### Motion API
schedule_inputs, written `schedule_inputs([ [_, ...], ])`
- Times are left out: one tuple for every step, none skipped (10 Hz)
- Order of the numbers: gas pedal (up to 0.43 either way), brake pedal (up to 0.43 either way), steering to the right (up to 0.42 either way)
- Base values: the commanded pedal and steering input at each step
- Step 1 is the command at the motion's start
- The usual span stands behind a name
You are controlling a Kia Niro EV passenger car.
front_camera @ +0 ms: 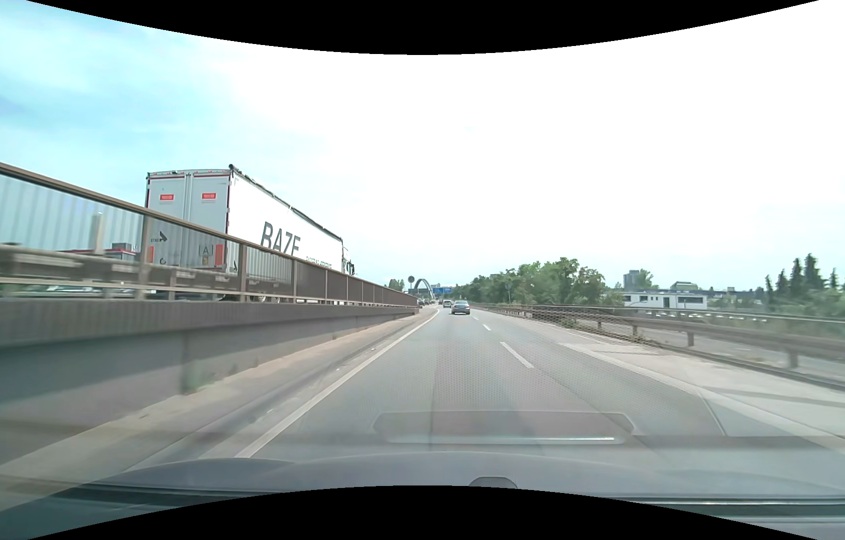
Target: Follow the waypoints while adhering to traffic rules and regulations
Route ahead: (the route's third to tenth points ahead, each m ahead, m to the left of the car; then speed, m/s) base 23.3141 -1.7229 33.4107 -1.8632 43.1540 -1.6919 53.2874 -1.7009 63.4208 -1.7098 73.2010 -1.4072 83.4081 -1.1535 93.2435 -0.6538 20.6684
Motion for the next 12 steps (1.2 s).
schedule_inputs([
  [0.138,0.000,0.000],
  [0.138,0.000,0.000],
  [0.138,0.000,0.000],
  [0.138,0.000,-0.001],
  [0.138,0.000,-0.001],
  [0.138,0.000,-0.001],
  [0.138,0.000,-0.002],
  [0.138,0.000,-0.003],
  [0.138,0.000,-0.004],
  [0.138,0.000,-0.005],
  [0.138,0.000,-0.006],
  [0.138,0.000,-0.007],
])
